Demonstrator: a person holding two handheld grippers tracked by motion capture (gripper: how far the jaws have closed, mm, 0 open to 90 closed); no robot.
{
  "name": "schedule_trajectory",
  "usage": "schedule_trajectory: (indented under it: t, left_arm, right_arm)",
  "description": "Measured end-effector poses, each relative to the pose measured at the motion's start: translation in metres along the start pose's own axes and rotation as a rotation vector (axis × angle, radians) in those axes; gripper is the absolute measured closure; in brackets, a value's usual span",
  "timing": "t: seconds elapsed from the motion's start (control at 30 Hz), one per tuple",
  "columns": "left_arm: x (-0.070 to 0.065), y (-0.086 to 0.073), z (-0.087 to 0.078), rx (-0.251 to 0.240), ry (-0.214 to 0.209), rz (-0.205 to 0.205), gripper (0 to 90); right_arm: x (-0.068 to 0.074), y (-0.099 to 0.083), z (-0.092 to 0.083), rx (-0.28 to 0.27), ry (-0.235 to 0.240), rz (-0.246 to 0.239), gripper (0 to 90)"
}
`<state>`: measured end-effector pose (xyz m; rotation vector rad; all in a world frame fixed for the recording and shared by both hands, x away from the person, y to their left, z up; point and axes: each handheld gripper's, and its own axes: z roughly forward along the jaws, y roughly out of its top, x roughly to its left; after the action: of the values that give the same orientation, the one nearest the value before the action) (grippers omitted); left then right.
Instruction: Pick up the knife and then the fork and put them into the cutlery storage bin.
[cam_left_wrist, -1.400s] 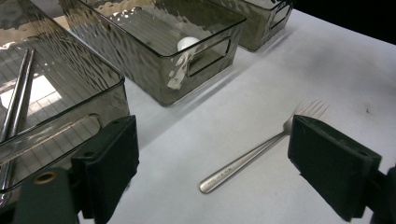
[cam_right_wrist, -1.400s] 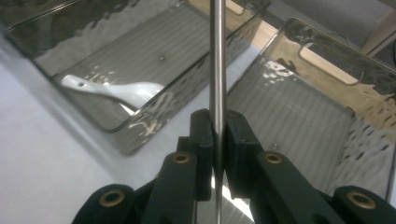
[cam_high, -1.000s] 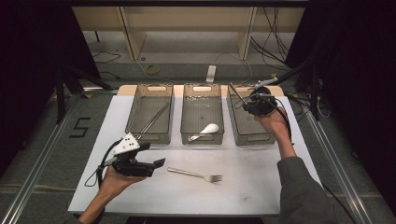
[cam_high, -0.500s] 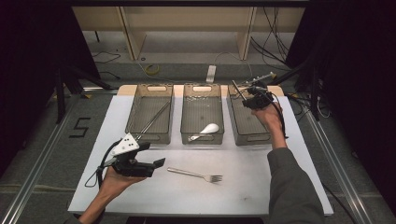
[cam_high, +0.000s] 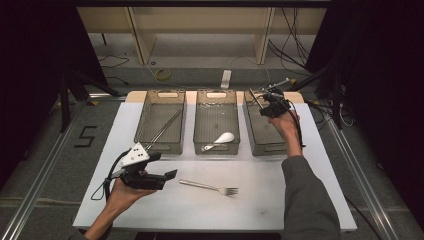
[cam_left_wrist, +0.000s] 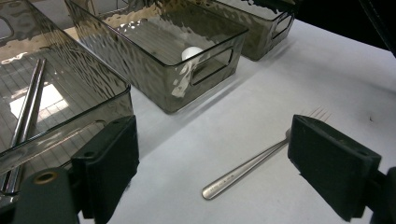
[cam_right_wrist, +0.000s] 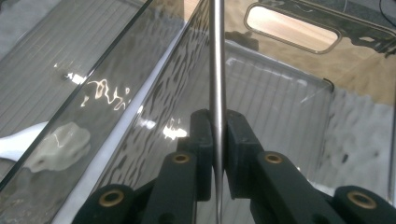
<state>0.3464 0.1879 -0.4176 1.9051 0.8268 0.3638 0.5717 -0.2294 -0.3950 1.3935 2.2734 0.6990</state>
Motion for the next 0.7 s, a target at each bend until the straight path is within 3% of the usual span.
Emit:
schedule_trajectory:
  t: [0.13, 0.17, 0.3, 0.37, 0.4, 0.43, 0.5, 0.6, 0.7]
  left_arm:
    - [0.000, 0.000, -0.001, -0.003, -0.002, 0.000, 16.0]
    - [0.000, 0.000, -0.001, -0.002, -0.002, 0.000, 16.0]
    - [0.001, 0.000, -0.001, 0.003, -0.005, 0.001, 16.0]
    - [0.000, 0.000, -0.002, 0.000, -0.005, 0.004, 16.0]
    - [0.000, 0.000, -0.001, -0.001, -0.006, 0.003, 16.0]
    - [0.000, 0.000, -0.001, 0.001, -0.006, 0.003, 16.0]
    - [0.000, 0.000, -0.001, 0.004, -0.005, 0.002, 16.0]
    - [0.000, 0.000, 0.000, 0.008, -0.006, 0.005, 16.0]
    - [-0.001, 0.000, 0.000, 0.015, -0.006, 0.009, 16.0]
  right_arm:
    - [0.001, 0.001, 0.006, 0.032, -0.004, 0.000, 80.4]
    - [0.000, 0.002, 0.006, -0.002, 0.006, 0.040, 69.7]
    - [0.003, 0.005, 0.002, -0.001, -0.013, 0.017, 65.2]
    - [0.005, 0.005, -0.001, -0.014, 0.001, 0.014, 59.6]
    - [0.007, 0.005, -0.004, -0.019, 0.007, 0.006, 52.1]
    - [0.007, 0.005, -0.004, -0.019, 0.007, 0.006, 52.1]
    - [0.011, 0.004, -0.010, -0.036, 0.020, -0.012, 48.1]
    - [0.022, 0.001, -0.028, -0.082, 0.085, -0.034, 38.7]
    - [0.030, -0.001, -0.038, -0.105, 0.125, -0.051, 36.8]
